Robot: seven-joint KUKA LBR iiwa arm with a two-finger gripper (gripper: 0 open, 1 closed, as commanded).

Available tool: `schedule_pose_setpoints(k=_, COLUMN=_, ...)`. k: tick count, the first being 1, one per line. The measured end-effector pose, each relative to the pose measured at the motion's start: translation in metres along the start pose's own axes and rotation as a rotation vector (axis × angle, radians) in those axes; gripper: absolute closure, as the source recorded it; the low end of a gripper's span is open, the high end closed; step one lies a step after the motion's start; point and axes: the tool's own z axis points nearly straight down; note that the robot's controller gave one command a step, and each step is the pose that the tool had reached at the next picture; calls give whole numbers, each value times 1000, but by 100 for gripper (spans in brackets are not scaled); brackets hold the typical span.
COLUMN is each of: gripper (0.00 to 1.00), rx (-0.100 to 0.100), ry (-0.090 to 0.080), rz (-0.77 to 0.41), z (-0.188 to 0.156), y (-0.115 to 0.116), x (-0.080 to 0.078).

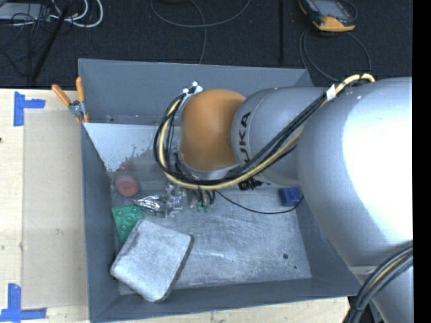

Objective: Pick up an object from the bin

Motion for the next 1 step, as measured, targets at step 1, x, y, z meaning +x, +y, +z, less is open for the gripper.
schedule_pose_setpoints(k=1, gripper=100, rx=0, ry=0, rz=1, z=0, y=0, x=0)
